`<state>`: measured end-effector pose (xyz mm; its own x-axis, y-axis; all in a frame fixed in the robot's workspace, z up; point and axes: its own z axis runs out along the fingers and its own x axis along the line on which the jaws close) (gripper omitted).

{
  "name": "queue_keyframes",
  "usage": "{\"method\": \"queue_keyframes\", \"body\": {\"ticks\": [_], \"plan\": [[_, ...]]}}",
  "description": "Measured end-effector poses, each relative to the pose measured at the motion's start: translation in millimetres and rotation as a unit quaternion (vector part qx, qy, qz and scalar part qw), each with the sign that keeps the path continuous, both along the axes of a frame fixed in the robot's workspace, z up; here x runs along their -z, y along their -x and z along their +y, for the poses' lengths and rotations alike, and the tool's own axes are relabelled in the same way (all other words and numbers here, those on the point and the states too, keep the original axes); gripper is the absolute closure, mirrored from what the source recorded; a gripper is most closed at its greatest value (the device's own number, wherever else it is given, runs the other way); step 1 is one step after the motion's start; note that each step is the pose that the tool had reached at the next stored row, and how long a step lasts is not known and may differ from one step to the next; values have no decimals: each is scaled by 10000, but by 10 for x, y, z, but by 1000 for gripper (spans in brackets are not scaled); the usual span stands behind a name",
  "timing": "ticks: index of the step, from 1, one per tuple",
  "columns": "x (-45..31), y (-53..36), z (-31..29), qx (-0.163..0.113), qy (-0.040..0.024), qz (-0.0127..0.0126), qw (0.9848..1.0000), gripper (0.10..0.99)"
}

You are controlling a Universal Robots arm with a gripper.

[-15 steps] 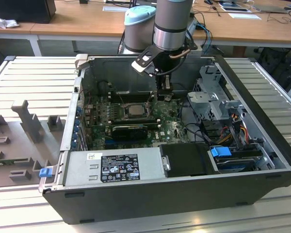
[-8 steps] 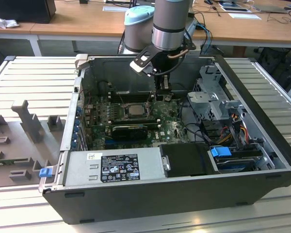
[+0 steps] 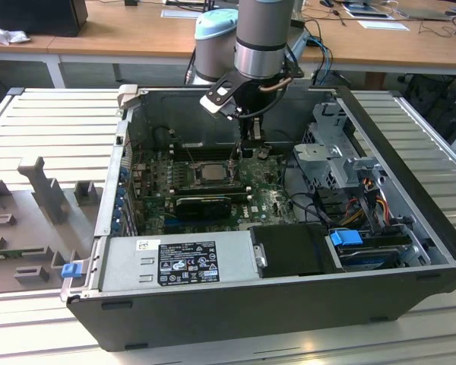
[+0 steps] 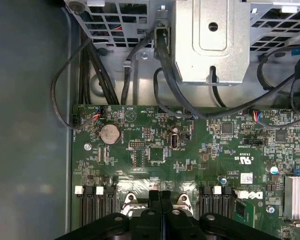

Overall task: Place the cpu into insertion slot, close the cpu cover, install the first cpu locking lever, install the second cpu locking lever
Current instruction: 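Close the cpu cover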

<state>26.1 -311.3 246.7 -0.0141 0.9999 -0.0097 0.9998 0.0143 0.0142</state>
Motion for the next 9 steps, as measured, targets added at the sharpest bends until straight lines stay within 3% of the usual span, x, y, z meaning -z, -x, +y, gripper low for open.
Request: {"method": "queue_keyframes", "body": {"ticks": [9], "plan": [[0, 47, 0, 0, 0, 0, 10000, 980]]}}
